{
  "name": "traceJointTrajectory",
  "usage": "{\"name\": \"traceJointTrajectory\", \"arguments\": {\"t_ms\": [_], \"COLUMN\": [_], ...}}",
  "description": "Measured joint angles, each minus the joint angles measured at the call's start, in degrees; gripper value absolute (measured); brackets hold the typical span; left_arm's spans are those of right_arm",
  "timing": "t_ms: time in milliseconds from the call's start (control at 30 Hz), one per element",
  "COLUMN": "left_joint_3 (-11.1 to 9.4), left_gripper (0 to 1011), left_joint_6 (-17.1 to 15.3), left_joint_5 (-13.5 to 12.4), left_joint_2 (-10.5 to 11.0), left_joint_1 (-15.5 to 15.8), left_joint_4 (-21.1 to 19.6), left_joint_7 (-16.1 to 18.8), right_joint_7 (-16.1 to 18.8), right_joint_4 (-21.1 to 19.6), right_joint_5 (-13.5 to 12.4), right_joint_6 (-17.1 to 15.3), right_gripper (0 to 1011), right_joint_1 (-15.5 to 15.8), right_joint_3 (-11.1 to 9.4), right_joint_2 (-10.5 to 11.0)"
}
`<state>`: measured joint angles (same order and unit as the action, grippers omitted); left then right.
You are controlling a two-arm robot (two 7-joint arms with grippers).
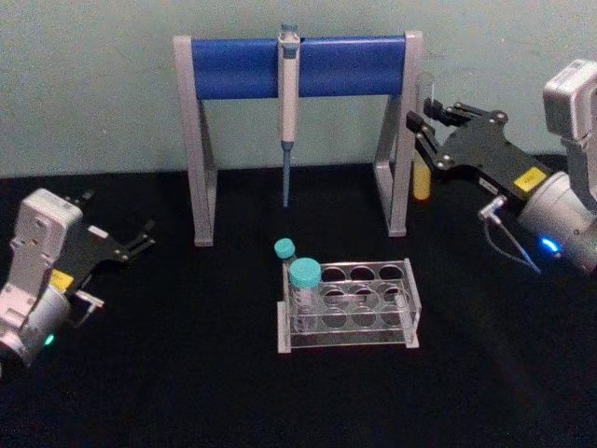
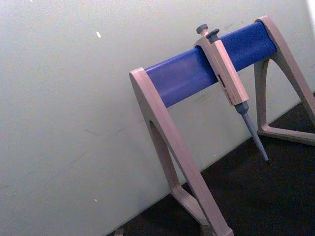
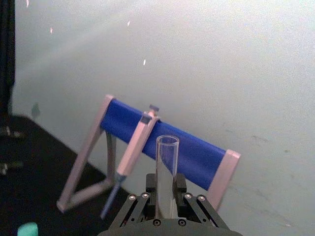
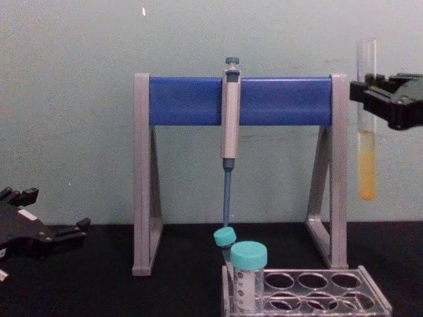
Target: Pick up the test tube from the test tube rack, shake it, then place it back into the test tube rack.
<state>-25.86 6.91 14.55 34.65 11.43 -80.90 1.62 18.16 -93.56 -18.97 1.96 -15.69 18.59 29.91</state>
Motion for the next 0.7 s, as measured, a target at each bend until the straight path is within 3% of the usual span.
{"name": "traceJointTrajectory", "arguments": {"t_ms": [100, 233, 367, 500, 533, 567, 600, 700], "left_joint_3": [0.0, 0.0, 0.0, 0.0, 0.0, 0.0, 0.0, 0.0], "left_gripper": [1001, 1001, 1001, 1001, 1001, 1001, 1001, 1001], "left_joint_6": [0.0, 0.0, 0.0, 0.0, 0.0, 0.0, 0.0, 0.0], "left_joint_5": [0.0, 0.0, 0.0, 0.0, 0.0, 0.0, 0.0, 0.0], "left_joint_2": [0.0, 0.0, 0.0, 0.0, 0.0, 0.0, 0.0, 0.0], "left_joint_1": [0.0, 0.0, 0.0, 0.0, 0.0, 0.0, 0.0, 0.0], "left_joint_4": [0.0, 0.0, 0.0, 0.0, 0.0, 0.0, 0.0, 0.0], "left_joint_7": [0.0, 0.0, 0.0, 0.0, 0.0, 0.0, 0.0, 0.0], "right_joint_7": [0.8, 3.9, 7.5, 11.0, 11.0, 14.1, 15.5, 17.0], "right_joint_4": [1.0, 2.4, 2.7, 2.6, 2.6, 2.2, 2.0, 1.5], "right_joint_5": [-1.4, -5.1, -9.0, -13.5, -13.5, -16.9, -18.0, -19.1], "right_joint_6": [0.1, -0.6, -2.6, -6.2, -6.2, -9.4, -10.7, -12.1], "right_gripper": [233, 233, 233, 233, 233, 233, 233, 233], "right_joint_1": [-0.4, -0.9, -1.1, -1.4, -1.4, -1.6, -1.7, -1.7], "right_joint_3": [-0.3, -0.8, -1.0, -0.9, -0.9, -1.0, -1.0, -0.9], "right_joint_2": [-1.6, -3.9, -4.3, -3.1, -3.1, -1.2, -0.1, 1.6]}}
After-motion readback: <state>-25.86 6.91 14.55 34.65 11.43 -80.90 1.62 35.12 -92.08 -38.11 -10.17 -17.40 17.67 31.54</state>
